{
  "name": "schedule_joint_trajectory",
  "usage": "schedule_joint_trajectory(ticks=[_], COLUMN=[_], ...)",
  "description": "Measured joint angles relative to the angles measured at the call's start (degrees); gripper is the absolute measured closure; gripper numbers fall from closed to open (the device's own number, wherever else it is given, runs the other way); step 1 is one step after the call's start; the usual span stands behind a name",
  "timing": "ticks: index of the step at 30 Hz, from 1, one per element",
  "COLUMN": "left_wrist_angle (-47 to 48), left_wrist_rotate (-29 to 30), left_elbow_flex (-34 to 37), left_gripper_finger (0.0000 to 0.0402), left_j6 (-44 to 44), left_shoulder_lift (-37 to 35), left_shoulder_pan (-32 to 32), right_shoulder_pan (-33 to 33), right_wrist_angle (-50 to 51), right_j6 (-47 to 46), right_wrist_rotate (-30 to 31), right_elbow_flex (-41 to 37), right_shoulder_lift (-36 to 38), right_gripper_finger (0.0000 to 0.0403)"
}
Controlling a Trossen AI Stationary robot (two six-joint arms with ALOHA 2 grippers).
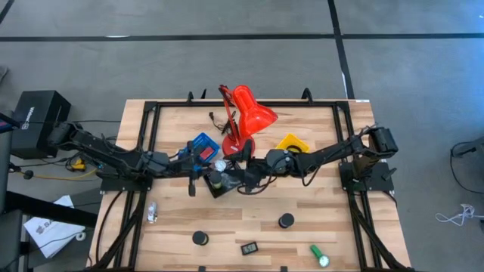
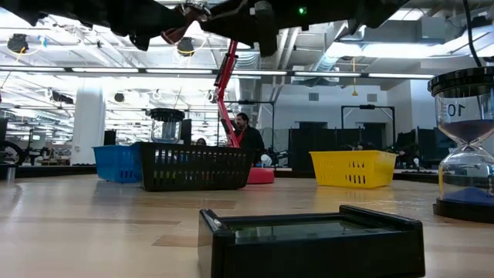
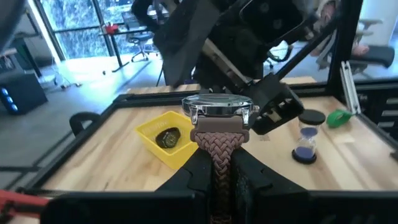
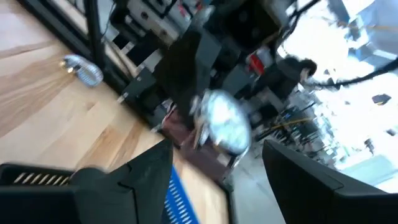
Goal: Pick & Place Office items
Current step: Put the brown watch into the yellow bin
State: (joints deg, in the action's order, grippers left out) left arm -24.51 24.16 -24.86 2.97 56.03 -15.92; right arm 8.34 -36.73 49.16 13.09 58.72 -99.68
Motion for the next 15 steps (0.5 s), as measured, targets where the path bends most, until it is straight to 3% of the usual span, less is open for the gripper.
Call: schedule_joint_trajectory(ticks=[11, 15], left_wrist_angle=[-0.4, -1.9], left_wrist_rotate=[-0.6, -5.7], left_elbow_flex=[0.0, 0.0], left_gripper_finger=[0.0382, 0.0382], left_j6=[-6.4, -6.7], left_shoulder_lift=[0.0, 0.0], left_shoulder_pan=[3.0, 3.0], right_shoulder_pan=[-0.6, -1.4], right_wrist_angle=[-2.8, -2.8], right_j6=[5.3, 5.3], right_wrist_rotate=[-0.1, -1.2], right_elbow_flex=[0.0, 0.0], right_shoulder_lift=[0.0, 0.0], right_gripper_finger=[0.0182, 0.0209])
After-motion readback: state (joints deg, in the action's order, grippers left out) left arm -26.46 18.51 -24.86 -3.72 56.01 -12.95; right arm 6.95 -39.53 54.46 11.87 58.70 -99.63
